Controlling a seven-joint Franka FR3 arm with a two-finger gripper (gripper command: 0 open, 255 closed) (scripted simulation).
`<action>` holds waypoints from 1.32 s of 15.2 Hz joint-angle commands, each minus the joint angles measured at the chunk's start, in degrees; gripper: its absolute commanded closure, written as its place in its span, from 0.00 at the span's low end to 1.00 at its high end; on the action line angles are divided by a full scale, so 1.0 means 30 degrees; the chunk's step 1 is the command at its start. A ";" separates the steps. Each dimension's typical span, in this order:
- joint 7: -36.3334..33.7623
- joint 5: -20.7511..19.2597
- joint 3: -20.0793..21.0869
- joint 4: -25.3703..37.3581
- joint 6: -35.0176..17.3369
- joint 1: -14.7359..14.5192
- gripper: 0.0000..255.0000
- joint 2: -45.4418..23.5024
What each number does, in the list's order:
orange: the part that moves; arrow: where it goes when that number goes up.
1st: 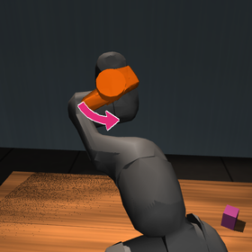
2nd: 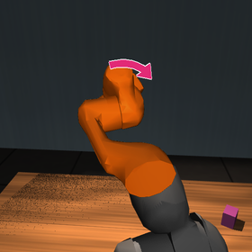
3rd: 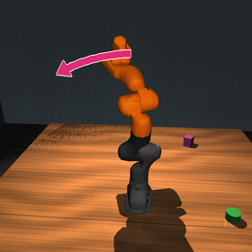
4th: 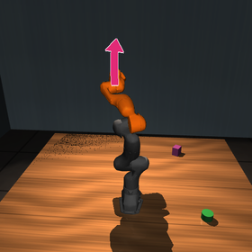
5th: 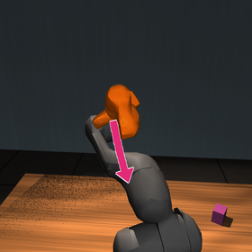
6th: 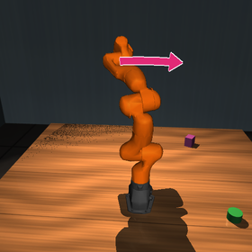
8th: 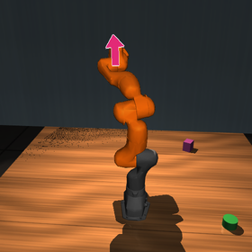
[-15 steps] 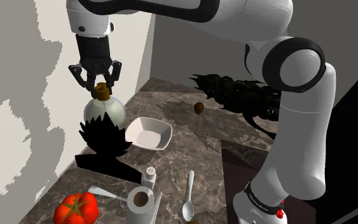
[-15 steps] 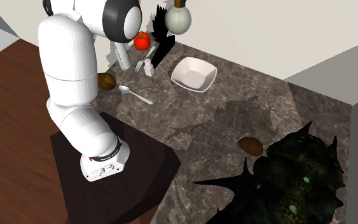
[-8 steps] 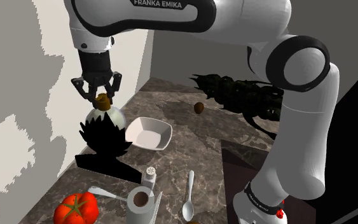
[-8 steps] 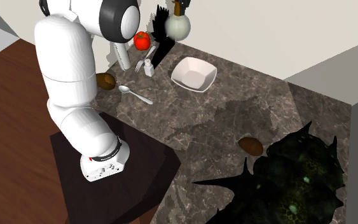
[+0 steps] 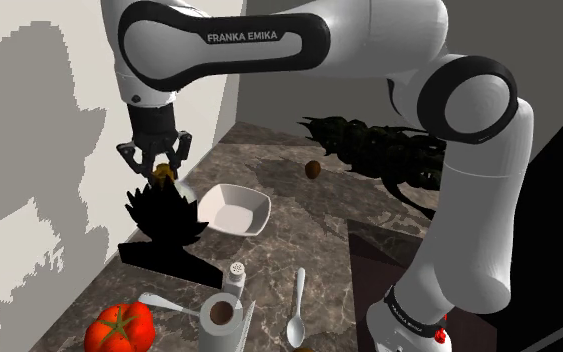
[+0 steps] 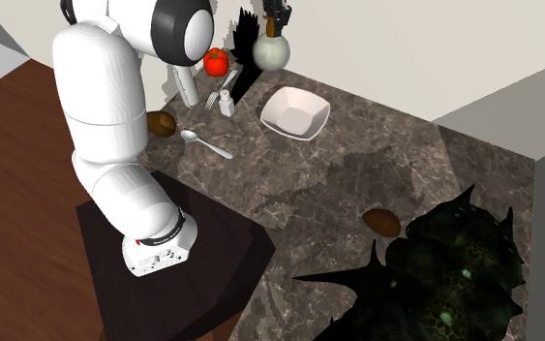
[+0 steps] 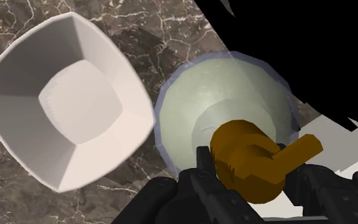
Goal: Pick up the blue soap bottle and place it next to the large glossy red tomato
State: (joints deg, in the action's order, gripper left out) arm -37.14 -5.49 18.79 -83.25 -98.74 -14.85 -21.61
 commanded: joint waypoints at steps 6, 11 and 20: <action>-0.0079 -0.0080 -0.0044 -0.1559 -0.1735 0.0045 1.00 -0.0171; -0.0136 -0.0187 -0.0097 -0.2459 -0.2894 0.0056 1.00 -0.0446; -0.0170 -0.0251 -0.0128 -0.2852 -0.3449 0.0053 1.00 -0.0617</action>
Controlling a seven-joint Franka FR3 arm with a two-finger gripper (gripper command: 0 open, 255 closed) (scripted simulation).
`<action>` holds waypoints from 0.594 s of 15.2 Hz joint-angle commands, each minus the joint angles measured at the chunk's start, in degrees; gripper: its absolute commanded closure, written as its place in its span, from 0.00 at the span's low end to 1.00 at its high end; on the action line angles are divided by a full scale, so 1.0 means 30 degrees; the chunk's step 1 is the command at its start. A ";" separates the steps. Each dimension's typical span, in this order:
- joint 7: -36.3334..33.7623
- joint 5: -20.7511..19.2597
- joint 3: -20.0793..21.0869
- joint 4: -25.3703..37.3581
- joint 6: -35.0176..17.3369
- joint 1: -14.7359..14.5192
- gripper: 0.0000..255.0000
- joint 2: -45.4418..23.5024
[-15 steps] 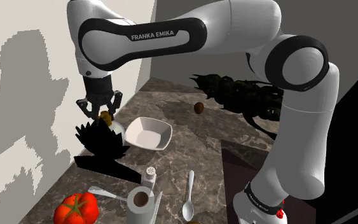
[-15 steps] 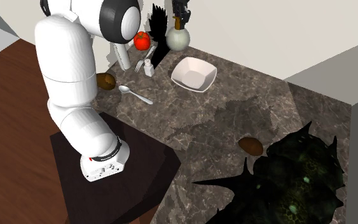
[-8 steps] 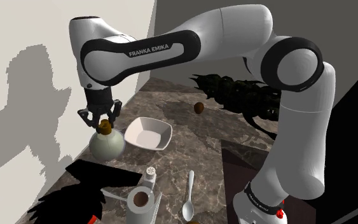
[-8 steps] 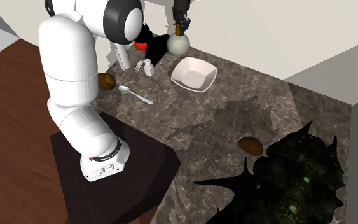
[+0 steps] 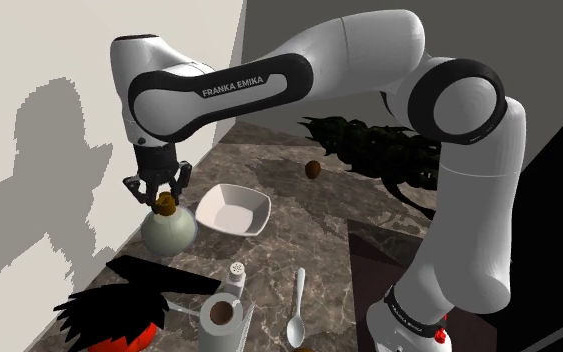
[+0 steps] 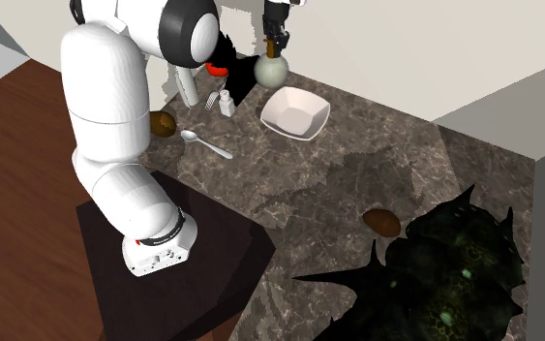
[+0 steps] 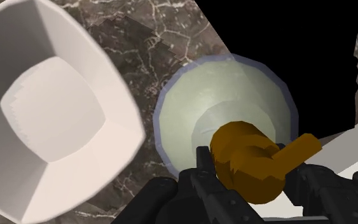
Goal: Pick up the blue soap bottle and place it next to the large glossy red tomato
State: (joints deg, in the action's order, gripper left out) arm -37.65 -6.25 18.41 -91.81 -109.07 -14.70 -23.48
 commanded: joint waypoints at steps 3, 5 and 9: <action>0.0000 0.0001 0.0001 -0.0010 -0.0011 0.0001 0.00 0.0012; 0.0001 0.0002 0.0001 -0.0010 -0.0010 0.0002 0.00 0.0013; 0.0066 0.0083 0.0044 0.1055 0.1206 -0.0026 0.00 0.0176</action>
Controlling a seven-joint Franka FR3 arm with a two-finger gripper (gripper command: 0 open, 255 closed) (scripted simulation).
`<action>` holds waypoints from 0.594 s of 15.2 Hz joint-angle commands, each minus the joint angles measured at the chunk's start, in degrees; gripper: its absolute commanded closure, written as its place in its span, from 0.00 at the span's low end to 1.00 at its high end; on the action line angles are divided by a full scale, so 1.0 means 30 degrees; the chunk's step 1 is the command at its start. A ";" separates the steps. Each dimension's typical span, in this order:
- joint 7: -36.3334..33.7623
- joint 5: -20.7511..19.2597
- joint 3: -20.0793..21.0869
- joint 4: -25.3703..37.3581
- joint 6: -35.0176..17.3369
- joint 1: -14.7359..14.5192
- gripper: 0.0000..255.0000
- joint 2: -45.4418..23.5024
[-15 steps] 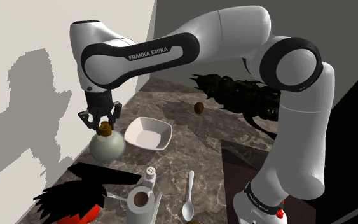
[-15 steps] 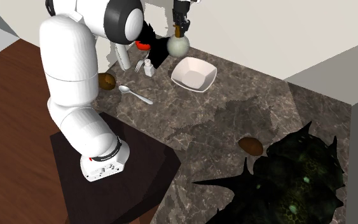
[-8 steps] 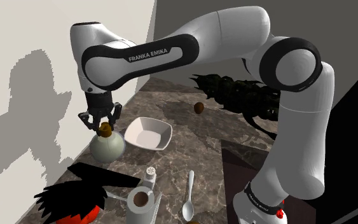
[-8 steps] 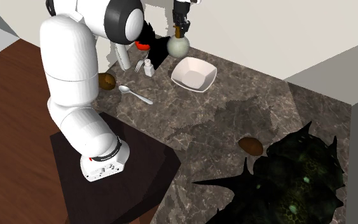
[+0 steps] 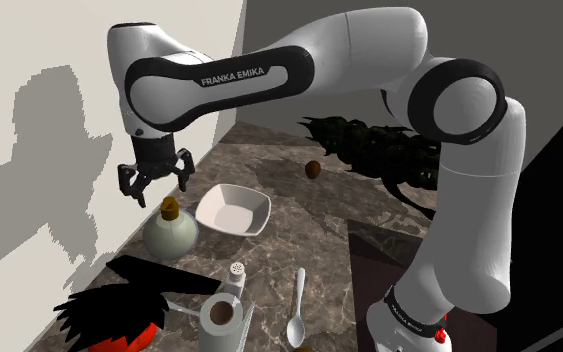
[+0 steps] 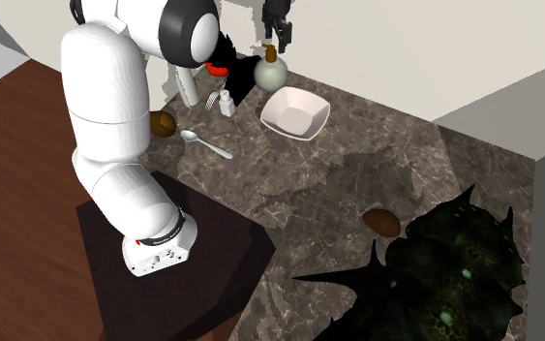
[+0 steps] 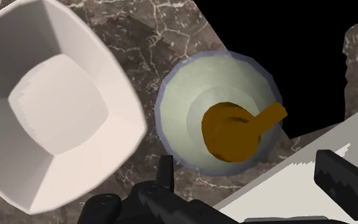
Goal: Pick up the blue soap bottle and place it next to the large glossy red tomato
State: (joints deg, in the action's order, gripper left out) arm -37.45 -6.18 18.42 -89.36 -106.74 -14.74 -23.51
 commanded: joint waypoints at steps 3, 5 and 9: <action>0.0040 0.0105 0.0067 0.1311 0.1553 -0.0059 0.00 0.0242; 0.0041 0.0106 0.0067 0.1311 0.1553 -0.0059 0.00 0.0243; 0.0040 0.0105 0.0067 0.1311 0.1553 -0.0059 0.00 0.0242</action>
State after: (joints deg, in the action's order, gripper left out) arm -37.32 -5.87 18.62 -85.43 -102.10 -14.92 -22.79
